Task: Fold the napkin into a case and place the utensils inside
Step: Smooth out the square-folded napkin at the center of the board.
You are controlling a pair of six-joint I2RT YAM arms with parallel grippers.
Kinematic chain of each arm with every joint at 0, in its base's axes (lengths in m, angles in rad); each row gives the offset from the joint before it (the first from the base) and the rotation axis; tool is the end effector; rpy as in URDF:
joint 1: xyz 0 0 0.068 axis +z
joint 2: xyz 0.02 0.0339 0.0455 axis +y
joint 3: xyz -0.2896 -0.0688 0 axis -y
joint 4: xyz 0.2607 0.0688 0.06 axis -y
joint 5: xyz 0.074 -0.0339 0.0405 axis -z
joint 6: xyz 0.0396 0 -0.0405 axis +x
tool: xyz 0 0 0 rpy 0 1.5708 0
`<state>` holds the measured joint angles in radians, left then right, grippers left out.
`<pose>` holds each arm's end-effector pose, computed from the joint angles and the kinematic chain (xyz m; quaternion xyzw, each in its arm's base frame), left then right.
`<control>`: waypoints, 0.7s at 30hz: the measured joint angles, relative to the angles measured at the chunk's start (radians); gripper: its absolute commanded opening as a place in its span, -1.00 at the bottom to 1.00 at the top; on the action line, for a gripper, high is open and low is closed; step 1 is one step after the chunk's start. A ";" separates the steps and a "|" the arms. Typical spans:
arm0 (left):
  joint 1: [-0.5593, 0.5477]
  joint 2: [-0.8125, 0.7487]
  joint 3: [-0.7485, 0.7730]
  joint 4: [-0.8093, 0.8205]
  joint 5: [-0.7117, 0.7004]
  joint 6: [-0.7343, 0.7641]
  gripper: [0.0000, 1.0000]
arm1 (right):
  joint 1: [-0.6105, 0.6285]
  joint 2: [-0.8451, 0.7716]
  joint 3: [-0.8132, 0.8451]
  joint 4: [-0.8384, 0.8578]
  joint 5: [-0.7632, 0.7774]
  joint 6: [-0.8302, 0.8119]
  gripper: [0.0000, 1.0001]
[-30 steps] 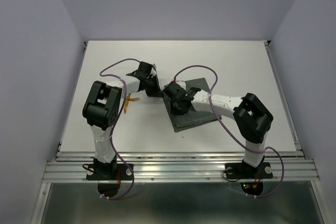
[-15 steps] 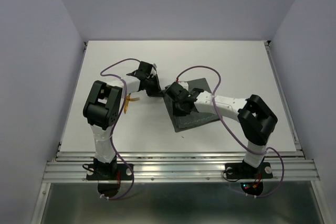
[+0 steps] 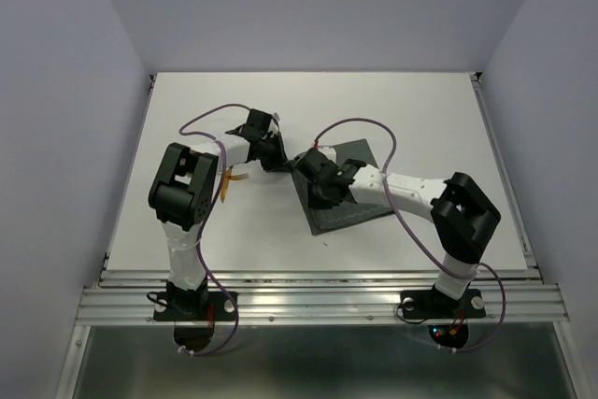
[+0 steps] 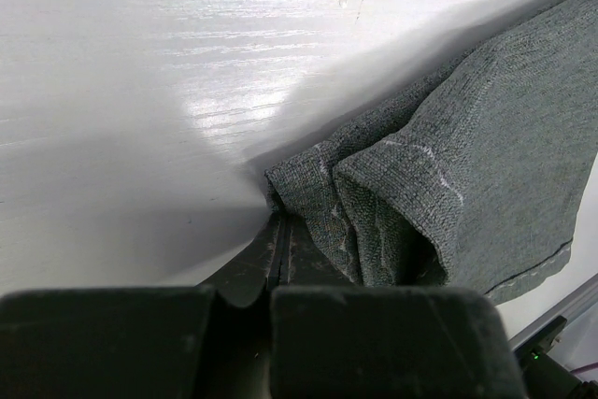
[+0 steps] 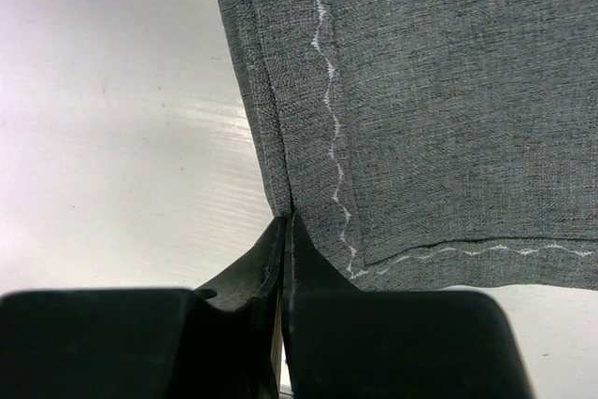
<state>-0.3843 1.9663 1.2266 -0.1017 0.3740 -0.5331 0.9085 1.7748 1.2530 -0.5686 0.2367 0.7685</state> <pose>0.4011 -0.1778 0.1667 -0.0021 0.9203 -0.3109 0.2373 0.2450 0.2991 0.2194 -0.0394 0.9641 0.0990 0.2432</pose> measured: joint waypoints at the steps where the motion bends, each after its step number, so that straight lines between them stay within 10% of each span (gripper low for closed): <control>1: 0.000 0.000 0.000 0.000 0.000 0.000 -1.00 | 0.003 0.000 0.000 0.000 0.000 0.000 -0.99; 21: 0.000 0.000 0.000 0.000 0.000 0.000 -1.00 | 0.031 0.002 -0.026 0.000 0.000 0.023 -0.99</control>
<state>-0.3843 1.9663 1.2266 -0.1013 0.3744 -0.5331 0.9394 1.7771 1.2266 -0.5682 0.2363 0.7910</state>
